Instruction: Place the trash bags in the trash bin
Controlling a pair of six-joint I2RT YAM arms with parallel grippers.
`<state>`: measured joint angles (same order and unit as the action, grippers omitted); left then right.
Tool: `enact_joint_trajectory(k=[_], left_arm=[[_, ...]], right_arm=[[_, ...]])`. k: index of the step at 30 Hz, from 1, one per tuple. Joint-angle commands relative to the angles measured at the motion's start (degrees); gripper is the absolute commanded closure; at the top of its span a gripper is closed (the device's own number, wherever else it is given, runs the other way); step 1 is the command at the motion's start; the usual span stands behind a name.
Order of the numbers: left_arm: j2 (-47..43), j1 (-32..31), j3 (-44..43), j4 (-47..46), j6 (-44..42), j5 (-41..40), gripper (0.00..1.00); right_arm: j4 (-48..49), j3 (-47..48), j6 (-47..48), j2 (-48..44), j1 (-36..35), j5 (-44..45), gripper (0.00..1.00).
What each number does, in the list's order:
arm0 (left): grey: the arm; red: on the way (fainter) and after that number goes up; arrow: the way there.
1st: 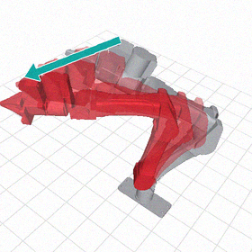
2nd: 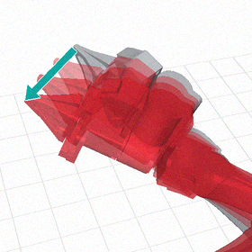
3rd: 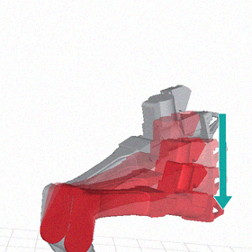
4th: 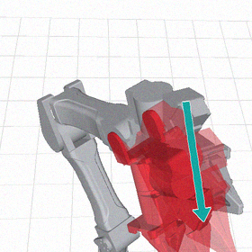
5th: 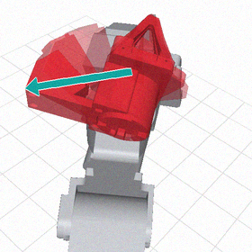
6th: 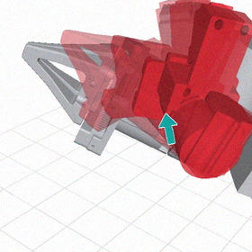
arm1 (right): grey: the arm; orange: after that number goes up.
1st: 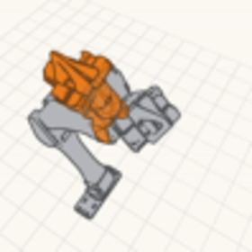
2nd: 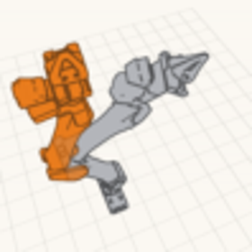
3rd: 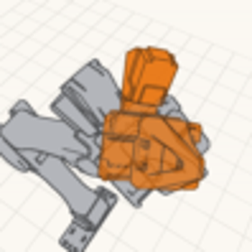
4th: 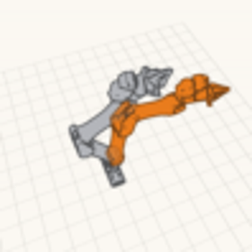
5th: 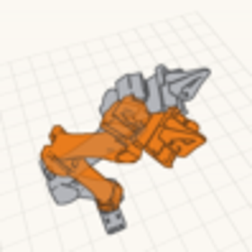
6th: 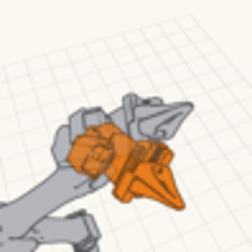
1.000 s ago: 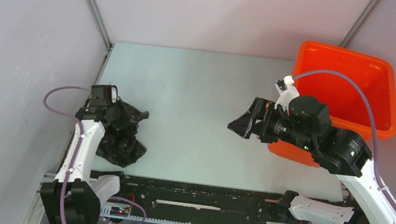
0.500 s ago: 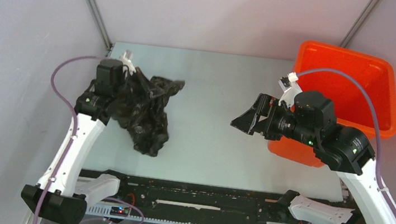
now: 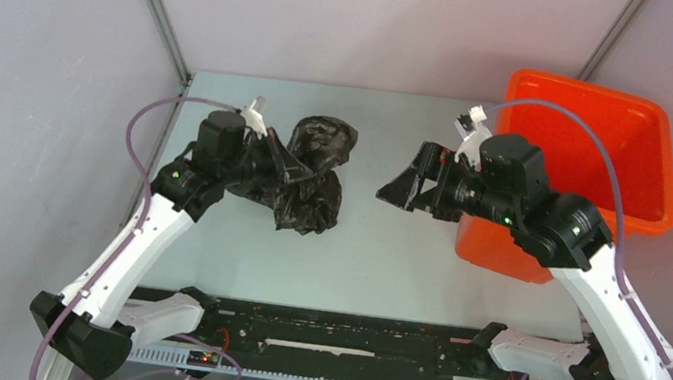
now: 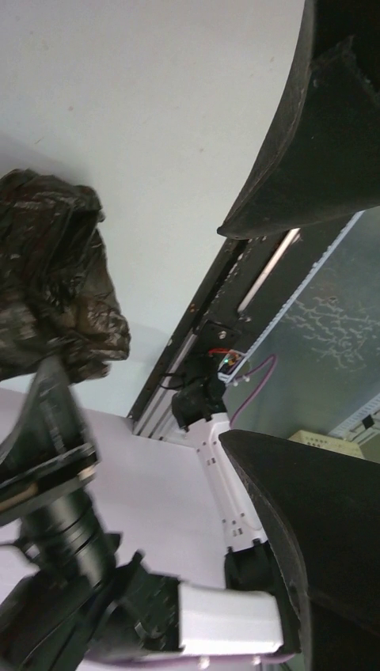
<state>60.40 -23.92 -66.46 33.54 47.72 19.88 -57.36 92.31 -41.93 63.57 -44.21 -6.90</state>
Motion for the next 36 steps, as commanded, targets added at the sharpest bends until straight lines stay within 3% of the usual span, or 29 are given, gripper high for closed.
enact_joint_trajectory(k=[1,10,17,28,30,31,33,36], left_arm=[[-5.34,-0.96,7.6,-5.84,5.07,0.86,1.0],[-7.97,-2.76,13.08,-9.95,9.0,0.52,1.0],[-5.65,-2.8,11.55,-10.33,8.41,2.74,1.0],[-3.59,-3.35,9.39,-7.01,4.52,3.42,1.0],[-3.39,-3.61,9.11,-6.73,4.24,3.5,0.99],[-3.36,-3.71,8.89,-6.69,4.18,3.57,0.94],[-3.57,-3.76,8.05,-5.81,3.15,3.17,0.72],[-4.84,-3.76,4.31,0.65,-1.21,-0.94,0.32]], right_arm=[[7.16,3.02,-1.82,4.68,0.49,-1.1,0.0],[8.69,4.47,-8.96,16.86,-2.08,4.24,0.0],[9.23,5.36,-9.9,22.79,-1.32,8.53,0.04],[11.09,9.15,-6.34,29.96,-0.36,8.35,0.05],[11.87,8.71,-5.93,30.26,-0.41,7.56,0.1],[11.87,8.55,-5.73,30.48,-0.44,7.52,0.15],[11.79,8.09,-4.99,30.37,-0.45,5.52,0.25],[12.12,6.4,-2.31,28.32,-0.57,5.5,0.58]])
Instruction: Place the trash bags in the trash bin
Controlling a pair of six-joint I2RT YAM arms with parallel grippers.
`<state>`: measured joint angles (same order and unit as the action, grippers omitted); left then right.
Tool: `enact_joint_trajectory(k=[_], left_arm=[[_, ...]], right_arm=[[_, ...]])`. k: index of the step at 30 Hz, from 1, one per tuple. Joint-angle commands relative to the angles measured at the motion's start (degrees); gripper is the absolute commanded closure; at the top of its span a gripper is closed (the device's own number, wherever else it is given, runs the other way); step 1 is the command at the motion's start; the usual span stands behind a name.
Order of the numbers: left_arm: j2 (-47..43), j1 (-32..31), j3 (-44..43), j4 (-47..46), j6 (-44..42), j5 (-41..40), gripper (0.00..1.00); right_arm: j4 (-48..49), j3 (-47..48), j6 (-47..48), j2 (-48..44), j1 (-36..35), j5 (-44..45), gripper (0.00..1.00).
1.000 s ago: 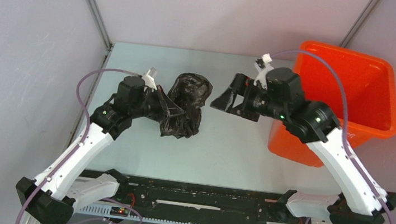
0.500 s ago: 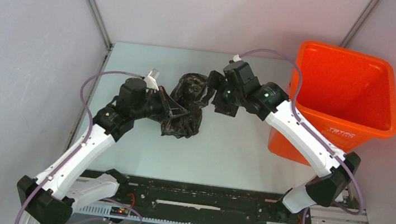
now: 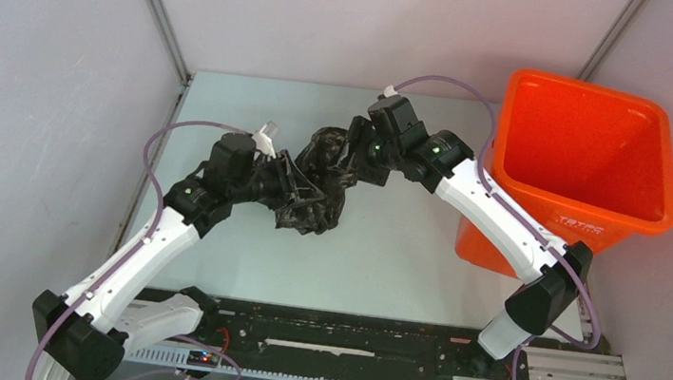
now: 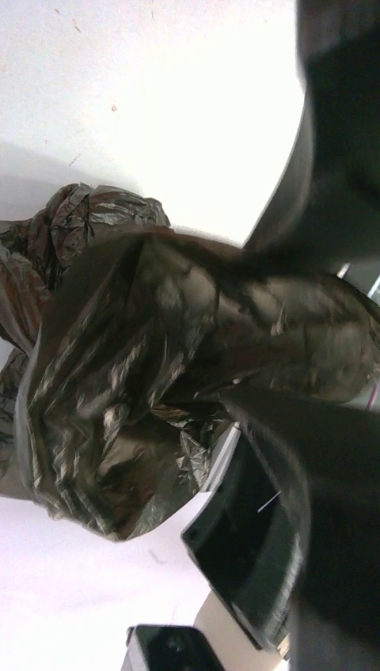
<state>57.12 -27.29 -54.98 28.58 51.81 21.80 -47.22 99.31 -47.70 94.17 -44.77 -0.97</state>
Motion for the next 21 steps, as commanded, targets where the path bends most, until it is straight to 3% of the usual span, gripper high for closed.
enact_joint_trajectory(k=[1,3,8,12,17,21], left_arm=[[-2.2,-0.4,-8.58,8.29,-7.03,-4.56,0.24],[-3.63,-0.4,-11.4,13.27,-10.02,-8.0,0.16],[-8.57,-0.4,-15.6,23.08,-13.11,-16.42,0.11],[-13.52,-0.31,-13.12,26.57,-10.96,-22.92,0.05],[-16.54,-0.7,-0.67,12.76,-2.82,-9.06,0.0],[-16.3,-4.45,5.6,2.85,0.8,-7.17,0.0]], right_arm=[[2.22,-1.31,4.42,-3.3,0.1,-0.59,0.65],[3.16,-3.1,7.07,-5.38,0.84,-2.77,0.79],[5.18,-8.73,10.06,-10.63,4.77,-11.59,1.0],[6.8,-13.12,12.74,-13.7,8.03,-19.97,1.0],[5.68,-16.48,13.95,-15.56,11.16,-25.31,1.0],[5.68,-17.48,14.41,-15.86,12.17,-27.81,1.0]])
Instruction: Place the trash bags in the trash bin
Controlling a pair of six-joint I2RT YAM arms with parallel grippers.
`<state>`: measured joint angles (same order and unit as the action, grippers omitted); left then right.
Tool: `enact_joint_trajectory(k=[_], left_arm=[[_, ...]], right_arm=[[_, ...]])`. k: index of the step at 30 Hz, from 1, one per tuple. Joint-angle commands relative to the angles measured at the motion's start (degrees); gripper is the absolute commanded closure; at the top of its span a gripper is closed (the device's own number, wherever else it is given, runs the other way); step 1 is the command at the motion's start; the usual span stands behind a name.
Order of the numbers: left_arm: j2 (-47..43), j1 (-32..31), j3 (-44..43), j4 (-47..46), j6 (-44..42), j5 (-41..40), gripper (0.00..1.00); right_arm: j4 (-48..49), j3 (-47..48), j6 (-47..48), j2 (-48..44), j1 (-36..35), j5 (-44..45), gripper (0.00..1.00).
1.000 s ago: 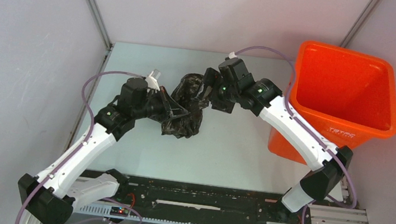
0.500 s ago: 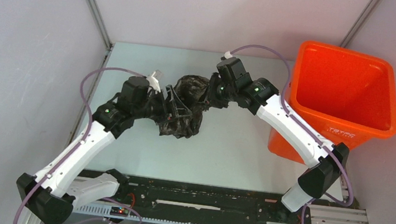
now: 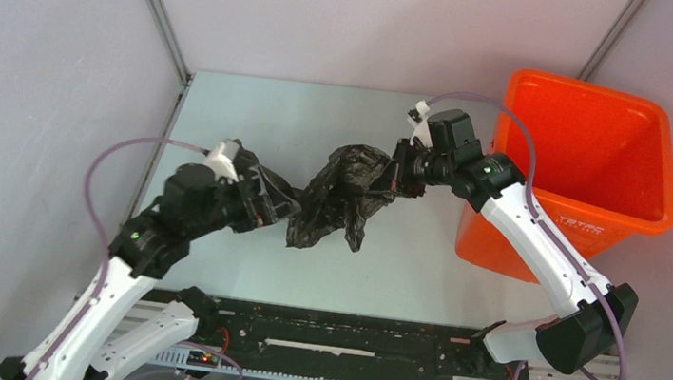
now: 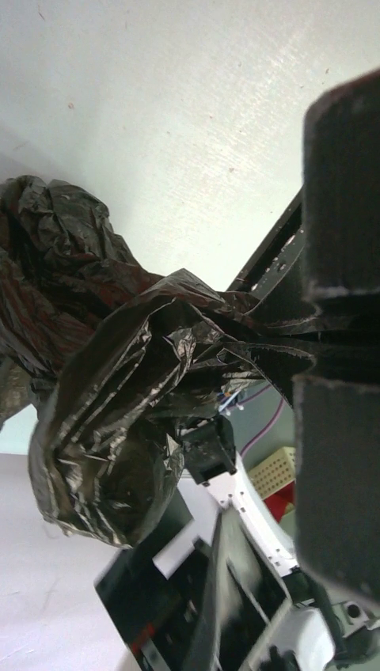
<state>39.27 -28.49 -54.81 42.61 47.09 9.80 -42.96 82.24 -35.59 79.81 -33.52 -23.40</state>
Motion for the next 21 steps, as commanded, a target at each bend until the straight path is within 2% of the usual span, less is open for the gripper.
enact_joint_trajectory(k=[1,3,8,10,13,15,20,21], left_arm=[[2.37,-4.17,5.83,-12.2,5.84,4.94,0.0],[4.06,-5.67,6.7,-13.14,5.81,4.05,0.01],[6.0,-6.05,6.37,-6.27,5.71,-4.34,0.19],[4.49,-6.12,6.65,-6.19,6.91,-5.39,0.19],[-0.07,-6.14,9.6,-6.65,9.51,-7.4,0.13],[-2.63,-6.05,12.82,-7.5,11.33,-7.95,0.14],[-3.64,-6.05,18.1,-11.41,14.5,-4.7,0.37],[-3.42,-6.03,18.61,-12.77,14.78,-4.15,0.38]], right_arm=[[1.44,-0.41,2.0,-1.61,1.17,-5.93,1.0],[1.69,-0.41,1.37,-2.08,1.58,-6.57,1.0],[1.36,-0.19,1.53,-3.13,2.25,-7.53,1.0],[0.6,-0.15,2.23,-3.48,2.55,-7.78,1.0],[-0.09,-0.19,2.66,-3.89,3.12,-8.05,1.0],[0.09,-0.28,2.72,-4.24,3.41,-8.31,1.0],[0.64,-0.39,2.79,-4.5,3.63,-8.98,1.0],[0.61,-0.41,2.79,-4.42,3.6,-9.15,1.0]])
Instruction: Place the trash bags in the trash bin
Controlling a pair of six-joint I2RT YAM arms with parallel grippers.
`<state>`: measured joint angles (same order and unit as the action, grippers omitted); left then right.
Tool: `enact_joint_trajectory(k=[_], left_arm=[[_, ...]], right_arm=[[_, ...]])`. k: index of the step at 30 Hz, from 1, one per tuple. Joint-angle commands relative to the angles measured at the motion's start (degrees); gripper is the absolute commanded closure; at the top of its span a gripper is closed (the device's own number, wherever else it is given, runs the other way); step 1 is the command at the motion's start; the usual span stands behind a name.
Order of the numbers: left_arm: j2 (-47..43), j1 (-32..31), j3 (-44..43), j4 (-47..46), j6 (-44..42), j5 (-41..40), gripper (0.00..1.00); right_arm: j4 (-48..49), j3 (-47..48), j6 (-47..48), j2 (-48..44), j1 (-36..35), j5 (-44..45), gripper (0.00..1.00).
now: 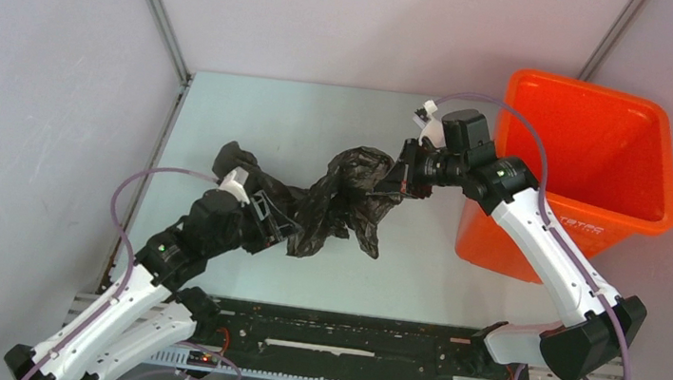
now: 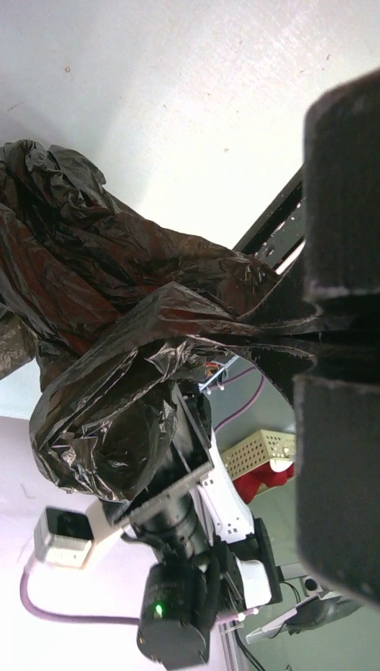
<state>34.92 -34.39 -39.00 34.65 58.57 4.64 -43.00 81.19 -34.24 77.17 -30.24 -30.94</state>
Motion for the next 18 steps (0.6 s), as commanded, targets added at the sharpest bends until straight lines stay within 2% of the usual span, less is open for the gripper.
enact_joint_trajectory(k=[1,6,12,13,15,18], left_arm=[[1.13,-0.1,3.32,-6.29,3.57,1.58,0.39],[4.42,-0.24,5.68,-13.88,4.88,5.99,0.39],[9.54,-0.05,0.78,-10.9,0.28,3.58,0.69],[10.7,-0.03,-0.91,-9.89,-1.2,2.68,0.75],[12.94,-0.06,-5.27,-3.24,-3.83,-3.14,0.96],[16.06,1.21,-10.06,0.92,-5.6,-10.68,1.0]], right_arm=[[0.64,0.5,1.33,-1.69,0.35,-1.73,1.0],[1.31,-0.52,0.77,-1.79,-0.11,-1.81,1.0],[0.54,-1.81,1.38,-2.9,-1.56,2.4,1.0],[0.62,-2.2,1.51,-3.05,-1.62,2.86,1.0],[0.69,-2.61,2.18,-2.74,-1.43,3.81,1.0],[0.75,-2.61,2.29,-1.81,-0.4,4.28,1.0]])
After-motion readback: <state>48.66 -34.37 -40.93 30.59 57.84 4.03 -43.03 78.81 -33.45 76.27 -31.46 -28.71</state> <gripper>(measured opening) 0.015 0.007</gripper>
